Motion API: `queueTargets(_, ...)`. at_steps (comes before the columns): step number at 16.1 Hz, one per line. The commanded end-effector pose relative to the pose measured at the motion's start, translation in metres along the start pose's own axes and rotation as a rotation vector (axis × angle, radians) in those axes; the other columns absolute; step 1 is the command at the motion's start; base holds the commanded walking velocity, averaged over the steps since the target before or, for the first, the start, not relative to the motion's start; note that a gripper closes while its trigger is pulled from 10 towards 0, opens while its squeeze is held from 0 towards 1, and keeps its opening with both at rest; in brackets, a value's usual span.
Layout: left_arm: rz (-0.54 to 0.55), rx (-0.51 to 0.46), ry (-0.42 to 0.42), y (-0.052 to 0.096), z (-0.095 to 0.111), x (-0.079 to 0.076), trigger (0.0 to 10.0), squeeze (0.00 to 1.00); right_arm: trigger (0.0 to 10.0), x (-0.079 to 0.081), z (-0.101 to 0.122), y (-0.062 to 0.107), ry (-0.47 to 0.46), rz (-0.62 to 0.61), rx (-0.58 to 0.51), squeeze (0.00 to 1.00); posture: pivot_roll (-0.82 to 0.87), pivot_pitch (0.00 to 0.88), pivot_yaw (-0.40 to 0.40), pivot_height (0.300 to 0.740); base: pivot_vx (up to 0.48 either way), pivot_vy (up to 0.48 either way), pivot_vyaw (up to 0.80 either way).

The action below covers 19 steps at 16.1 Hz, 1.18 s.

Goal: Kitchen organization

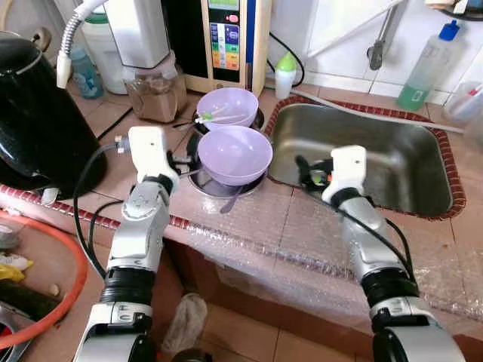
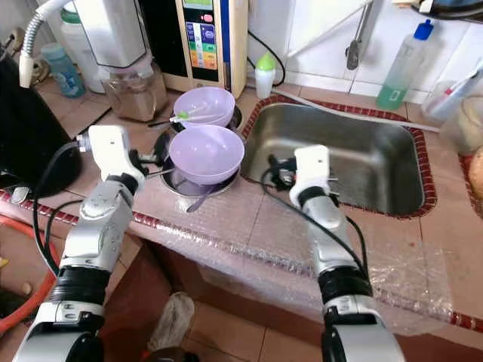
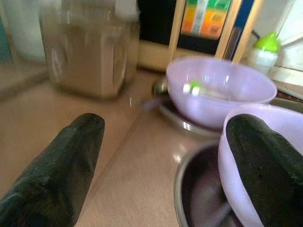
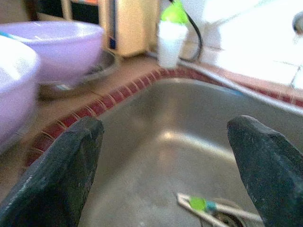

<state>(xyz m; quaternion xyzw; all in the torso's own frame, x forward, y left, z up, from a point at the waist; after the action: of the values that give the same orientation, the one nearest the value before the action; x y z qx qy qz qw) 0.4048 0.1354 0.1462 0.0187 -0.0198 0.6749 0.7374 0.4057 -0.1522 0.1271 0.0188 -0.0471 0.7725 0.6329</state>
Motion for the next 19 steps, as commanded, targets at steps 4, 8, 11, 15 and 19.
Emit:
queueTargets(4, -0.064, 0.034, 0.044, -0.007, 0.002, -0.012, 10.0, 0.0, 10.0, 0.009, 0.0, 0.006, 0.041, 0.042, -0.016, 0.0, -0.06, 0.0, 0.09, 0.74, 0.0, 0.0, 0.0)
queueTargets(8, -0.068, 0.009, 0.06, -0.011, 0.015, -0.013, 10.0, 0.0, 10.0, 0.015, -0.004, 0.01, 0.064, 0.059, -0.008, 0.0, -0.06, 0.0, 0.093, 0.74, 0.0, 0.0, 0.0)
queueTargets(11, -0.138, 0.112, 0.014, -0.009, -0.005, -0.025, 10.0, 0.0, 10.0, 0.018, -0.005, 0.01, 0.076, 0.072, -0.004, 0.0, -0.06, 0.0, 0.096, 0.74, 0.0, 0.0, 0.0)
queueTargets(15, -0.182, 0.174, -0.022, -0.007, -0.02, -0.034, 0.0, 0.0, 10.0, 0.02, -0.006, 0.01, 0.093, 0.083, 0.003, 0.0, -0.06, 0.0, 0.097, 0.74, 0.0, 0.0, 0.0)
queueTargets(19, -0.175, 0.193, -0.036, -0.01, -0.02, -0.03, 0.0, 0.0, 10.0, 0.022, -0.007, 0.01, 0.106, 0.09, 0.006, 0.0, -0.06, 0.0, 0.098, 0.74, 0.0, 0.0, 0.0)
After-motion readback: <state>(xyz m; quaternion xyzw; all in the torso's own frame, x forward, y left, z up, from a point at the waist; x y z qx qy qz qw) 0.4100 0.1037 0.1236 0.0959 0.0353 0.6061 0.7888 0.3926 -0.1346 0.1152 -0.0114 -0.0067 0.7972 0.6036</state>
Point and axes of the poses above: a point about 5 cm out from each wrist's last joint towards the gripper, its own y axis pointing back from the gripper into the wrist, its own z axis along the axis of the wrist's last joint, x = y × z, the point moved 6 cm from there along -y, pointing out of the wrist towards the gripper, and after that the axes turned 13 degrees about -y, right-handed, at the moved point
